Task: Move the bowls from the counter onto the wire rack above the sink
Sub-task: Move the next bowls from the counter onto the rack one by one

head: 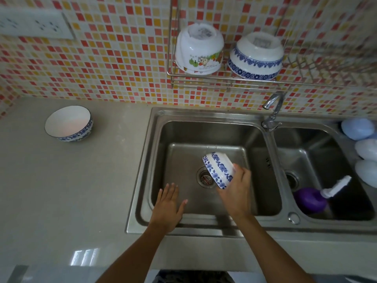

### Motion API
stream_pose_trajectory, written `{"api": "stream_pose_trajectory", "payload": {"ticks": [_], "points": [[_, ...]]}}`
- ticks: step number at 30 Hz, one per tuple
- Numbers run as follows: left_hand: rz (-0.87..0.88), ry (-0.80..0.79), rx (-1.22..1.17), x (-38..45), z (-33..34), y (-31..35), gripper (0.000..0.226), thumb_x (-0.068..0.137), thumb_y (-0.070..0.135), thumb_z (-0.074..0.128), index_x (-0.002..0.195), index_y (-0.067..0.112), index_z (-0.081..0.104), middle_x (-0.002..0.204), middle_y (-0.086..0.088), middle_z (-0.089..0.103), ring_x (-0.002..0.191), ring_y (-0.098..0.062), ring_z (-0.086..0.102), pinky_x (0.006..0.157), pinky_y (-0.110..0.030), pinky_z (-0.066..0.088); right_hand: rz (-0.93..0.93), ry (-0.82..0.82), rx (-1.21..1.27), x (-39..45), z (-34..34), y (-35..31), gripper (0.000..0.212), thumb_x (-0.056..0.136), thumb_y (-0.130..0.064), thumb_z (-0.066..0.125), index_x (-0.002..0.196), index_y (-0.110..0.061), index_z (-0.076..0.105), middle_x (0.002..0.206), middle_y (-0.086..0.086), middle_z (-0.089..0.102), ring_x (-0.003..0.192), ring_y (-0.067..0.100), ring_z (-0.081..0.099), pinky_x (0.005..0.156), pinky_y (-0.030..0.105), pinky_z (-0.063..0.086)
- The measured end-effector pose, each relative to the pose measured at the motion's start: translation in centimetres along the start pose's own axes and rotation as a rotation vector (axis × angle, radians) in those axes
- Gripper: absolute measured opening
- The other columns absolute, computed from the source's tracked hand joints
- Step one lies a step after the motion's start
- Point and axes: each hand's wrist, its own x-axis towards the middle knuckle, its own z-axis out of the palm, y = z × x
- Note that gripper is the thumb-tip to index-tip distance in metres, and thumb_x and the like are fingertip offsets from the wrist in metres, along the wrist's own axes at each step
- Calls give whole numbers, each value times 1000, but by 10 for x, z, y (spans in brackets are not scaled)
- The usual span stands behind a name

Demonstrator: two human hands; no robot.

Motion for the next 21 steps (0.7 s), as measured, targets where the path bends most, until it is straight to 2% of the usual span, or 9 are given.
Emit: {"api": "stream_pose_trajectory", "payload": {"ticks": [4, 6, 8, 10, 13, 16, 19, 21], "points": [[87, 26, 4, 4, -14, 3, 94, 76, 72, -11, 149, 15, 5, 157, 0, -2, 145, -16, -9, 117, -34, -8, 220, 39, 220, 11, -17, -14, 87, 60, -13, 88, 132, -14, 40, 120, 2, 36, 97, 16, 53, 78, 31, 58], [120, 68, -8, 9, -32, 7, 95, 76, 73, -13, 149, 15, 2, 155, 2, -6, 144, -15, -11, 116, -33, -9, 368, 60, 382, 20, -29, -17, 75, 62, -14, 83, 127, -12, 46, 123, 5, 44, 95, 18, 53, 73, 31, 55], [148, 160, -36, 20, -59, 13, 90, 80, 72, -9, 149, 17, 2, 156, 2, -5, 143, -13, -13, 117, -32, -8, 533, 13, 703, 27, -47, -19, 57, 68, -17, 75, 120, -11, 51, 124, 12, 54, 95, 25, 59, 66, 36, 59], [198, 292, -50, 33, -95, 25, 76, 89, 64, 4, 149, 17, 6, 156, 3, -2, 144, -12, -9, 117, -30, -6, 665, -114, 1035, 31, -73, -26, 41, 80, -10, 63, 120, -10, 53, 117, 14, 58, 93, 29, 61, 59, 41, 61], [280, 517, -80, 54, -157, 50, 61, 97, 48, 22, 149, 18, 15, 154, 5, 6, 144, -11, -1, 117, -32, 0, 618, -284, 1247, 34, -112, -38, 35, 87, -7, 52, 121, -15, 52, 112, 9, 53, 97, 32, 57, 68, 49, 61], [366, 710, -61, 73, -213, 75, 57, 98, 42, 24, 148, 16, 20, 156, 1, 14, 145, -13, 5, 118, -34, 7, 495, -363, 1292, 40, -146, -56, 29, 86, -9, 53, 109, -26, 55, 117, 8, 51, 105, 34, 55, 76, 54, 58], [361, 795, -38, 95, -251, 92, 54, 100, 41, 23, 149, 19, 17, 157, 1, 12, 145, -12, 3, 117, -32, 2, 410, -395, 1340, 55, -172, -75, 35, 82, -10, 55, 113, -26, 56, 124, 10, 51, 112, 37, 53, 67, 53, 59], [331, 793, 5, 109, -266, 97, 56, 99, 45, 18, 149, 20, 11, 157, 0, 6, 145, -15, -2, 116, -35, -1, 363, -414, 1346, 66, -188, -88, 34, 85, -9, 53, 116, -24, 56, 125, 12, 52, 114, 38, 52, 68, 54, 58]]}}
